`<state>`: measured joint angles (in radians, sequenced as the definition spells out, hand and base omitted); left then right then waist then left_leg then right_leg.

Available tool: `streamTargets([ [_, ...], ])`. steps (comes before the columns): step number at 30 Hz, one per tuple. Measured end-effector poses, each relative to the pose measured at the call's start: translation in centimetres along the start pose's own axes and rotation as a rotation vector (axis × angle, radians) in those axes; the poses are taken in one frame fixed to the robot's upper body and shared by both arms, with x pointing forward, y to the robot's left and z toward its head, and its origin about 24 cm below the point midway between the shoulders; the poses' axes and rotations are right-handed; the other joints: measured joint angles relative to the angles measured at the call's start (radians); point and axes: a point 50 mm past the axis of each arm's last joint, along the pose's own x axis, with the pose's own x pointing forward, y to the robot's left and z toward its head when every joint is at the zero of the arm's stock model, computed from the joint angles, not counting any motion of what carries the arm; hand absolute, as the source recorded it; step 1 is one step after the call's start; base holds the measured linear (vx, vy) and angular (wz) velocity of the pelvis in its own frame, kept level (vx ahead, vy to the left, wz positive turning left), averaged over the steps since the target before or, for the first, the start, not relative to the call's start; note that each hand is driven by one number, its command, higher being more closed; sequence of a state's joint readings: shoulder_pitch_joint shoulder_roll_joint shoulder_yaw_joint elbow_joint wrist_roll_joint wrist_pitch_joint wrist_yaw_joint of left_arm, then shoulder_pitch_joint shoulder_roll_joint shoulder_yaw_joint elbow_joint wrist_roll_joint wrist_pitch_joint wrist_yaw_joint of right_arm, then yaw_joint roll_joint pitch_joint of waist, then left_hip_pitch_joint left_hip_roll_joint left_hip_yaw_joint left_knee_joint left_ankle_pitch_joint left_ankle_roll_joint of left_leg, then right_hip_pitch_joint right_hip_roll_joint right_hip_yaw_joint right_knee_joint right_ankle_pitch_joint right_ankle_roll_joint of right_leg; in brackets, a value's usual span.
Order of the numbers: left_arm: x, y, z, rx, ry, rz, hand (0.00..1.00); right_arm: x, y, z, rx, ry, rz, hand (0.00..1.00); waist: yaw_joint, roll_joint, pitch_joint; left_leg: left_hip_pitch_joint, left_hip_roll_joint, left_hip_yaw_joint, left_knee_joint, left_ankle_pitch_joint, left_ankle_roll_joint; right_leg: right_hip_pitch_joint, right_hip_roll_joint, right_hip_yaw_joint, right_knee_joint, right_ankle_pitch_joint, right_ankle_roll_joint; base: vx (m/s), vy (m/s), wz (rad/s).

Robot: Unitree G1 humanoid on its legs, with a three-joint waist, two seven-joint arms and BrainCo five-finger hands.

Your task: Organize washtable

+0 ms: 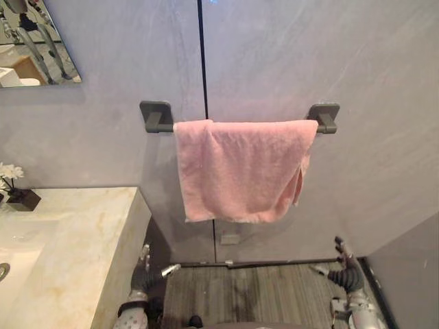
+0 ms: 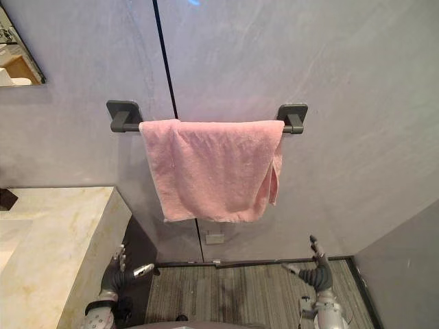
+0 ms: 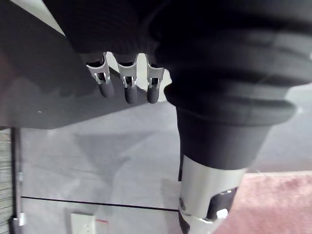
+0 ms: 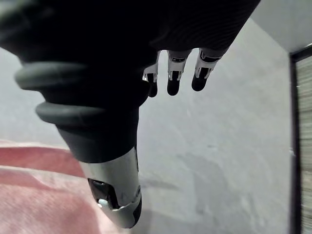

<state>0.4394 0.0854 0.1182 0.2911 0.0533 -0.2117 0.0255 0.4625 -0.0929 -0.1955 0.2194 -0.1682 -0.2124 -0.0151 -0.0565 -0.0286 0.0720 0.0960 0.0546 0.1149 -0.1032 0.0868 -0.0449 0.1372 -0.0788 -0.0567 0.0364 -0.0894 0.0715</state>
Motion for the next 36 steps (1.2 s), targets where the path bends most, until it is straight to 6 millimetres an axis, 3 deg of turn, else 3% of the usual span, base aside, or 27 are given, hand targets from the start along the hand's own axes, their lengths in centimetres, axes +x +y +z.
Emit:
streamTargets([
  [3,-0.5,0.2,-1.6,0.012,0.076,0.005,0.00,-0.6,0.6,-2.2,-0.014,0.097,0.034,0.00,0.017,0.008,-0.008,0.005,0.001,0.008,0.000,-0.007,-0.001,-0.001,-0.004,0.003,0.007,-0.004,-0.002,-0.02,0.000,-0.04],
  [9,-1.4,0.2,-3.7,0.038,0.170,0.000,0.00,-0.6,1.1,-3.9,-0.067,0.186,0.081,0.00,0.027,0.017,-0.012,0.024,0.002,0.031,0.001,-0.015,-0.004,-0.004,-0.005,0.020,0.033,-0.020,-0.003,0.01,-0.006,-0.09],
  [12,-1.2,0.2,-3.7,0.039,0.169,0.005,0.00,-0.4,1.7,-3.9,-0.074,0.185,0.108,0.00,0.046,0.022,-0.004,0.019,0.009,0.054,0.012,-0.020,-0.004,-0.048,-0.004,0.037,0.095,-0.047,-0.002,0.01,-0.015,-0.19],
  [13,-1.0,0.2,-3.5,0.040,0.163,0.009,0.00,-0.3,1.9,-3.7,-0.074,0.179,0.115,0.00,0.047,0.011,-0.002,0.004,0.010,0.056,0.028,-0.026,-0.006,-0.065,-0.005,0.038,0.116,-0.053,-0.001,-0.02,-0.035,-0.16],
  [15,0.0,0.2,-2.5,0.047,0.122,0.015,0.00,0.5,2.6,-2.9,-0.072,0.149,0.136,0.00,0.052,-0.002,0.022,-0.096,0.022,0.055,0.172,-0.077,-0.010,-0.137,-0.006,0.049,0.214,-0.074,-0.007,-0.05,-0.060,-0.04],
  [16,1.0,-0.1,-1.5,0.044,0.082,0.014,0.00,1.2,2.7,-2.3,-0.070,0.129,0.133,0.00,0.062,-0.002,0.042,-0.198,0.054,0.037,0.300,-0.124,-0.004,-0.184,0.010,0.058,0.266,-0.083,0.003,-0.09,-0.068,0.02],
  [17,1.4,-0.3,-1.0,0.041,0.064,0.014,0.00,1.4,2.8,-2.1,-0.068,0.125,0.133,0.00,0.070,0.006,0.044,-0.230,0.075,0.028,0.333,-0.133,-0.004,-0.210,0.024,0.065,0.307,-0.097,0.010,-0.07,-0.060,0.13],
  [18,1.7,-0.1,-0.4,0.046,0.042,0.020,0.00,1.5,3.0,-1.9,-0.069,0.117,0.142,0.00,0.071,0.007,0.058,-0.255,0.079,0.015,0.352,-0.137,0.003,-0.255,0.024,0.075,0.447,-0.140,0.014,-0.05,-0.081,0.39],
  [19,2.1,-0.2,0.1,0.048,0.023,0.016,0.00,1.4,3.3,-1.9,-0.070,0.118,0.154,0.00,0.070,-0.009,0.059,-0.278,0.072,-0.015,0.376,-0.137,0.003,-0.273,0.012,0.092,0.595,-0.181,0.027,0.00,-0.157,0.87],
  [20,2.3,-0.3,0.5,0.051,0.004,0.017,0.00,0.9,3.6,-2.3,-0.074,0.132,0.171,0.00,0.072,-0.025,0.048,-0.322,0.066,-0.065,0.419,-0.132,-0.008,-0.256,0.000,0.128,0.705,-0.207,0.071,-0.05,-0.259,0.93],
  [21,2.3,-0.2,0.7,0.053,-0.002,0.023,0.00,0.9,3.9,-2.2,-0.075,0.128,0.181,0.00,0.076,-0.032,0.046,-0.349,0.066,-0.085,0.441,-0.128,-0.014,-0.236,-0.005,0.154,0.730,-0.216,0.085,-0.06,-0.272,0.87],
  [22,2.3,-0.2,0.6,0.050,0.002,0.034,0.00,1.0,4.1,-1.9,-0.075,0.115,0.190,0.00,0.101,-0.039,0.045,-0.393,0.067,-0.100,0.473,-0.114,-0.034,-0.186,-0.018,0.193,0.687,-0.247,0.106,-0.16,-0.325,0.54],
  [24,2.2,-0.3,0.5,0.037,0.007,0.048,0.00,1.6,4.1,-1.4,-0.072,0.098,0.184,0.00,0.116,-0.042,0.055,-0.415,0.074,-0.114,0.463,-0.071,-0.051,-0.131,0.005,0.196,0.564,-0.324,0.038,-0.24,-0.327,0.41],
  [26,1.9,-1.6,0.2,0.004,0.017,0.038,0.00,2.3,3.5,-0.8,-0.072,0.072,0.154,0.00,0.138,0.000,0.058,-0.439,0.094,-0.136,0.380,0.030,-0.062,-0.116,0.048,0.135,0.477,-0.392,-0.030,-0.43,-0.392,0.65],
  [27,1.8,-2.7,0.3,-0.014,0.015,0.013,0.00,2.9,2.9,-0.6,-0.088,0.062,0.140,0.00,0.118,0.040,0.093,-0.438,0.121,-0.153,0.295,0.112,-0.057,-0.130,0.085,0.070,0.487,-0.385,-0.067,-0.51,-0.327,1.40],
  [28,1.8,-3.2,0.3,-0.019,0.020,-0.001,0.00,3.0,2.5,-1.2,-0.100,0.094,0.129,0.00,0.104,0.058,0.103,-0.431,0.143,-0.133,0.242,0.074,-0.040,-0.132,0.098,0.001,0.486,-0.370,-0.100,-0.42,-0.218,1.48],
  [29,1.7,-3.2,0.2,-0.016,0.025,-0.004,0.00,3.0,2.5,-1.6,-0.099,0.114,0.125,0.00,0.099,0.052,0.105,-0.439,0.142,-0.115,0.256,0.052,-0.035,-0.131,0.092,-0.030,0.486,-0.365,-0.113,-0.37,-0.183,1.38],
  [30,1.7,-3.0,0.1,-0.009,0.027,-0.004,0.00,2.6,2.8,-2.4,-0.086,0.153,0.130,0.00,0.097,0.023,0.111,-0.450,0.128,-0.064,0.368,0.029,-0.029,-0.132,0.057,-0.086,0.483,-0.354,-0.132,-0.31,-0.197,1.21],
  [32,1.8,-2.9,0.2,-0.003,0.025,-0.003,0.00,2.3,2.6,-2.6,-0.088,0.162,0.128,0.00,0.096,0.008,0.109,-0.455,0.122,-0.018,0.554,-0.029,-0.023,-0.138,0.034,-0.132,0.451,-0.323,-0.138,-0.30,-0.164,0.96],
  [33,1.8,-2.8,0.2,-0.003,0.023,0.002,0.00,2.3,2.6,-2.6,-0.089,0.163,0.131,0.00,0.096,0.010,0.108,-0.434,0.146,0.024,0.654,-0.095,-0.016,-0.144,0.031,-0.155,0.414,-0.290,-0.141,-0.22,-0.062,0.57],
  [36,1.8,-2.8,0.0,-0.003,0.035,0.008,0.00,2.4,3.1,-2.8,-0.075,0.174,0.136,0.00,0.080,0.020,0.101,-0.274,0.206,0.097,0.697,-0.211,-0.013,-0.144,0.031,-0.218,0.308,-0.198,-0.146,-0.16,0.020,0.60],
])
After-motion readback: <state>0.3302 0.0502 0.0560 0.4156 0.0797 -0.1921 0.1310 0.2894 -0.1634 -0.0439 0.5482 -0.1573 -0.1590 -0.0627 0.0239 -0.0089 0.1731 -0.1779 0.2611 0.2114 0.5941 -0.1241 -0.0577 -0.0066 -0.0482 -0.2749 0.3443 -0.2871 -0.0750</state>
